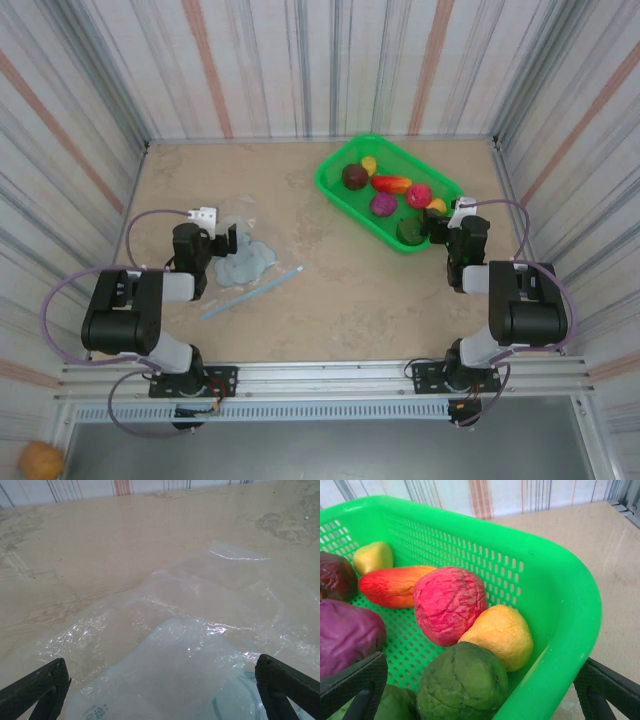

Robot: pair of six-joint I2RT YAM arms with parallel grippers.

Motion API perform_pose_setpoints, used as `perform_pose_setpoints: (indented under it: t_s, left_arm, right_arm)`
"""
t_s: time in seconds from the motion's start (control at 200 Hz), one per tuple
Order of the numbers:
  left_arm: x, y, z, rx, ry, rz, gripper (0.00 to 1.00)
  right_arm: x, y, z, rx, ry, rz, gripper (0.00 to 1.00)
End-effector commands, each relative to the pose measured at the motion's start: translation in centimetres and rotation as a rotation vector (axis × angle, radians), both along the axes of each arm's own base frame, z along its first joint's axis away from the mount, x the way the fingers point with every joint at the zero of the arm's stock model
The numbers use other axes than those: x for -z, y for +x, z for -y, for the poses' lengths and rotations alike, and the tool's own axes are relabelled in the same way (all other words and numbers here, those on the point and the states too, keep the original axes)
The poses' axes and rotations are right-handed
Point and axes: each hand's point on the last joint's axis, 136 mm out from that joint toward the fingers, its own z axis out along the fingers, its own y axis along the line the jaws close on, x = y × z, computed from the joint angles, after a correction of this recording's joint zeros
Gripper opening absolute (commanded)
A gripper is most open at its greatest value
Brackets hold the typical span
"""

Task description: Place the food in the zip-top bag and seal the zipper

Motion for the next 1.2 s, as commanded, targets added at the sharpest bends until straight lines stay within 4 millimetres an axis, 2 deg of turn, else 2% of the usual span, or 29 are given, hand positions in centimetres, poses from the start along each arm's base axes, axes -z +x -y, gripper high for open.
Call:
perform_pose_setpoints:
  t_s: [0.0,0.902,0.967,1.067,1.142,1.192]
  left_arm:
    - [-0.7,0.5,-0.4,-0.026,0.03,0.035,0.99]
    - [-1.1,0.5,-0.6,-0.019,0.008,0.03,0.99]
    - [-1.9,0.4,-1.1,-0.05,0.009,0.033,0.99]
    - [-3.9,-0.1,-2.1,-0.112,0.011,0.035,0.99]
    - [-5.2,-0.3,-1.6,-0.095,0.026,0.054,0.99]
    - [-7.0,-0.3,-0.7,-0.064,0.057,0.106,0.99]
  right_arm:
    - [2.3,-0.7,0.5,0.009,-0.048,-0.081,0.99]
    - [2.0,-0.8,0.3,-0.008,-0.036,-0.069,0.99]
    - [0.9,-0.9,-0.1,-0.035,-0.041,-0.079,0.99]
    - [-2.0,-1.2,0.1,0.002,-0.066,-0.072,0.99]
    - [-4.8,-1.8,-0.1,0.006,-0.099,-0.007,0.99]
    - [-6.8,-2.2,-0.3,0.011,-0.127,0.034,0.99]
